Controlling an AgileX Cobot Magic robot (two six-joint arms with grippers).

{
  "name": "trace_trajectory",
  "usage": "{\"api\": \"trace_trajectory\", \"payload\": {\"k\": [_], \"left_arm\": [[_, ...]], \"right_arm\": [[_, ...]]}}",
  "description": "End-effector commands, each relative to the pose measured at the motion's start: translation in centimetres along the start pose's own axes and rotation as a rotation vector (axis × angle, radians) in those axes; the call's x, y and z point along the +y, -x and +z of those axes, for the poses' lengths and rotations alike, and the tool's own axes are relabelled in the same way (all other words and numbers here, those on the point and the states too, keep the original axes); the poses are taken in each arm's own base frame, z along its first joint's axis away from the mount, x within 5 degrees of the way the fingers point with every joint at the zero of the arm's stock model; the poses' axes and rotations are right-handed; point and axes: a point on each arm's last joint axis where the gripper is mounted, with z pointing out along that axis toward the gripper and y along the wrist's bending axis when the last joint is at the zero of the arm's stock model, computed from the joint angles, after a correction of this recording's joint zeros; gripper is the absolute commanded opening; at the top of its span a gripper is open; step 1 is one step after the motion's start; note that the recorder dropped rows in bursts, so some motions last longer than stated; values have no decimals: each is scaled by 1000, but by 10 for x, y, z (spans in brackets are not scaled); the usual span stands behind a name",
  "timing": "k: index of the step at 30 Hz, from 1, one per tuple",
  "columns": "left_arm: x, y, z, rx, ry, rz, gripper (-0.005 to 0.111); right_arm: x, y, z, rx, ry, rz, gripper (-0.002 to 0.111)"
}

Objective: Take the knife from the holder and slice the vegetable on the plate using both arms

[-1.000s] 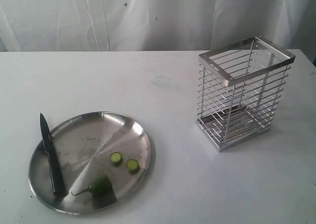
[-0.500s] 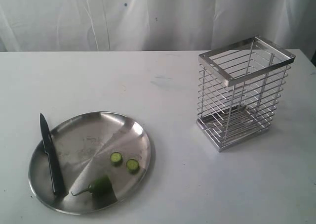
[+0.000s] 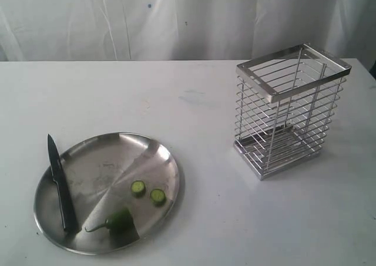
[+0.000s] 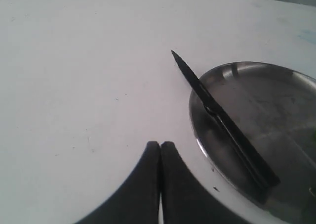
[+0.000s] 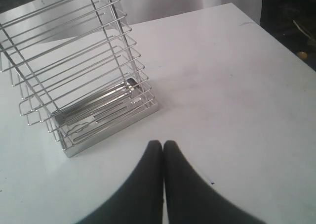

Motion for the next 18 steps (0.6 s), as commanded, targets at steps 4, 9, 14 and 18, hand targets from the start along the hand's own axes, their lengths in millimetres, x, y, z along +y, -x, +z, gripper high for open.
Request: {"api": "trace_trajectory", "payload": {"k": [4,9,14,18], "left_arm": [[1,-4,0,22,4,229,0],[-2,-5,0,34,-22,48,0],[2,-19,-2,197,20,11,0],[2,-19,-2,203,22,2,0]], "right_arm": [[0,1,0,-9,0,-2,0],[0,1,0,-9,0,-2,0],[0,1,0,-9,0,-2,0],[0,1,0,-9,0,-2,0]]}}
